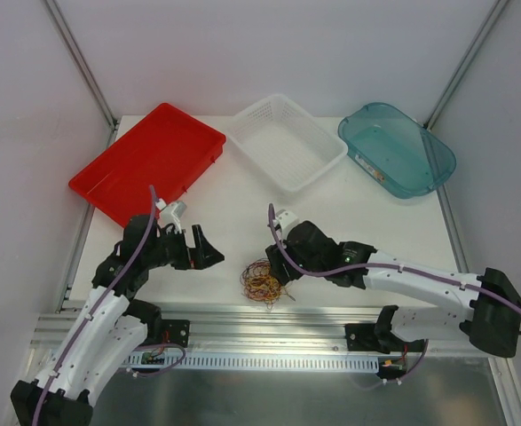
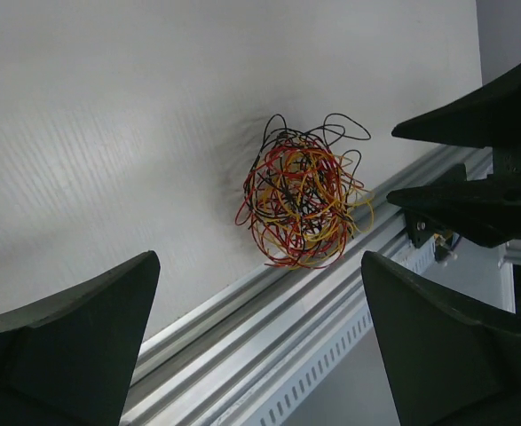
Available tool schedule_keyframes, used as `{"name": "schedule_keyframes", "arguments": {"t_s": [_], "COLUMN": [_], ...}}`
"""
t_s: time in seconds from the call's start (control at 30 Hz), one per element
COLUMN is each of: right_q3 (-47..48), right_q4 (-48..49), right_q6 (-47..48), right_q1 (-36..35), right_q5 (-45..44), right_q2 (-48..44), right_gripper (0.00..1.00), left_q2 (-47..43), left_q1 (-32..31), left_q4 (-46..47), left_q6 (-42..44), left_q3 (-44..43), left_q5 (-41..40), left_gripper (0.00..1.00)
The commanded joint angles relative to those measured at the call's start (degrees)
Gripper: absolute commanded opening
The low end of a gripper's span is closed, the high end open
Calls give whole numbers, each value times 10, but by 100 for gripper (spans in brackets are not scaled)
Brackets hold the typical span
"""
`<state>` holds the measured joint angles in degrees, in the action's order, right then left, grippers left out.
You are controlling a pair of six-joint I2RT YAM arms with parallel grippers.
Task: Untangle the cables
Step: Untie the cable.
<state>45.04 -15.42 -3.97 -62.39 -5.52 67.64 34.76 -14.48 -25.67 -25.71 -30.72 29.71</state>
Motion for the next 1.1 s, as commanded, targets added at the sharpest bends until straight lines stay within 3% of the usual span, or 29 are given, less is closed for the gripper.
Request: {"name": "schedule_keyframes", "arguments": {"t_s": [0.0, 0.33, 0.57, 0.77, 0.9, 1.07], "right_q3": [10, -27, -74, -115, -126, -129], "right_q4": [13, -24, -22, 28, 58, 87], "right_q6": [-8, -122, -184, -189, -179, -171], "right_q1": [-12, -21, -22, -26, -31, -32], "right_q5": [-12, -90, -103, -53, -28, -17], "right_q2": [-29, -84, -116, -122, -111, -90], "right_gripper": [63, 56, 56, 54, 53, 50], "left_q2": [-10, -2, 120, 240, 282, 300], "left_q1": [-43, -164, -308, -375, -400, -412], "left_q4": [30, 98, 133, 171, 183, 193], "left_q6": [-75, -202, -229, -260, -273, -284], "left_q3": [28, 52, 29, 8, -4, -4], "left_q5": [-1, -73, -202, -254, -277, -286], "left_gripper": [99, 94, 92, 87, 79, 61]}}
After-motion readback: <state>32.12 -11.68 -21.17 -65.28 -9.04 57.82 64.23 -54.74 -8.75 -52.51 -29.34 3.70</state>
